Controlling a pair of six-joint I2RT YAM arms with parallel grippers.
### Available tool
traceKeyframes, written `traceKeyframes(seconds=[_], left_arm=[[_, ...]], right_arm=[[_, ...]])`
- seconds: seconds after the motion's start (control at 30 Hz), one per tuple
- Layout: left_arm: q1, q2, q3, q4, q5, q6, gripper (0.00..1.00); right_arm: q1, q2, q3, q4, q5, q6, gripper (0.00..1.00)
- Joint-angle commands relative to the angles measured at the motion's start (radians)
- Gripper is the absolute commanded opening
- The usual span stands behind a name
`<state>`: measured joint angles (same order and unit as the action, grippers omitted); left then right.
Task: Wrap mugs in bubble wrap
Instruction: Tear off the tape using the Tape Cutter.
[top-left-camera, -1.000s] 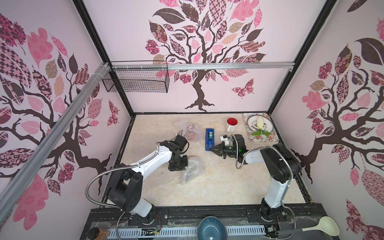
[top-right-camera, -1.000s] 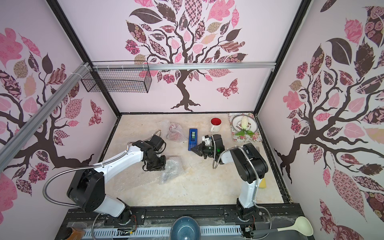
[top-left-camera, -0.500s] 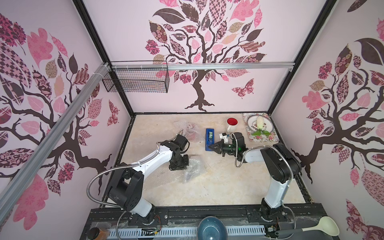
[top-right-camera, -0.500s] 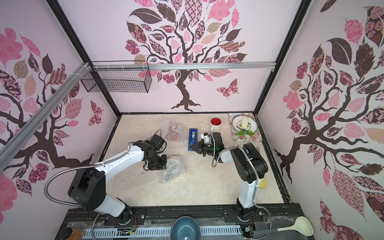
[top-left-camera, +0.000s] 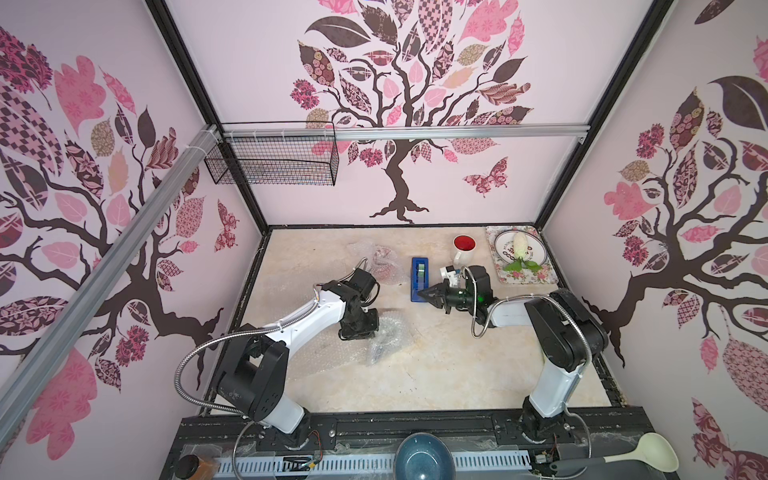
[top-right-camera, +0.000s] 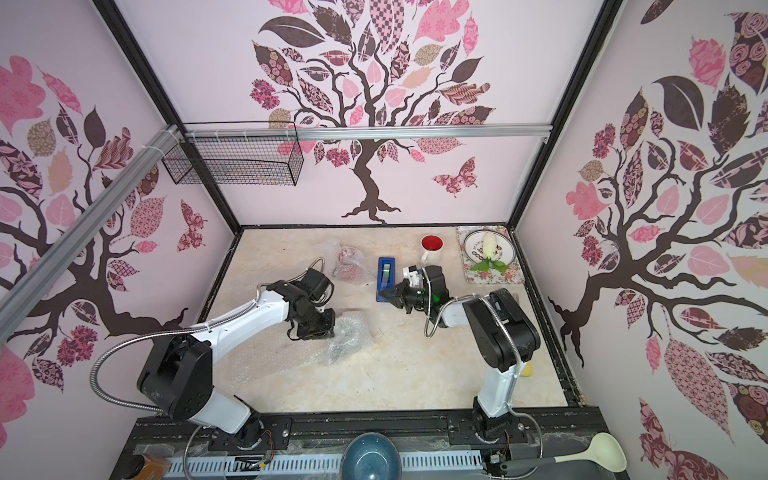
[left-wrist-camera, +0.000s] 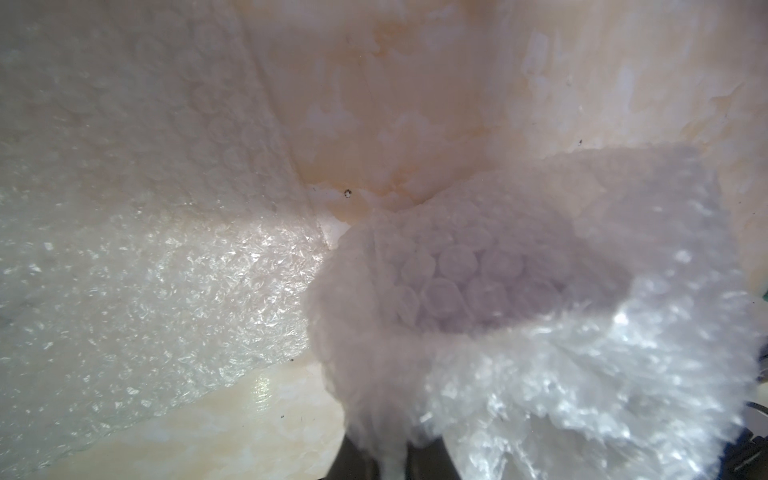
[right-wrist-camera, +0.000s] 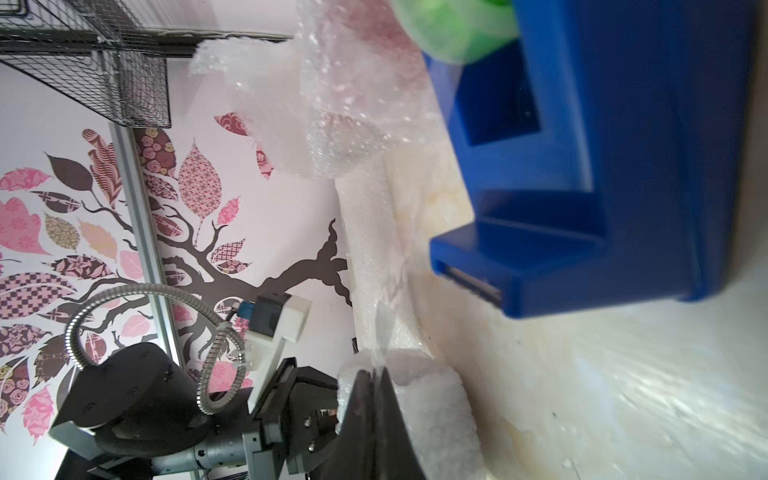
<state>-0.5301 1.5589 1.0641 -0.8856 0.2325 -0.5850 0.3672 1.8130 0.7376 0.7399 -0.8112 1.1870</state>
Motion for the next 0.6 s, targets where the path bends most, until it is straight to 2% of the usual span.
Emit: traceKeyframes(seconds=[0.0, 0.57], left_arm=[[-0.004, 0.046, 0.007, 0.027, -0.015, 0.021, 0.00], [-0.004, 0.049, 0.010, 0.030, -0.012, 0.028, 0.00]], right_arm=[[0.024, -0.008, -0.025, 0.040, 0.005, 0.048, 0.00], [0.026, 0.148, -0.067, 0.077, 0.042, 0.011, 0.00]])
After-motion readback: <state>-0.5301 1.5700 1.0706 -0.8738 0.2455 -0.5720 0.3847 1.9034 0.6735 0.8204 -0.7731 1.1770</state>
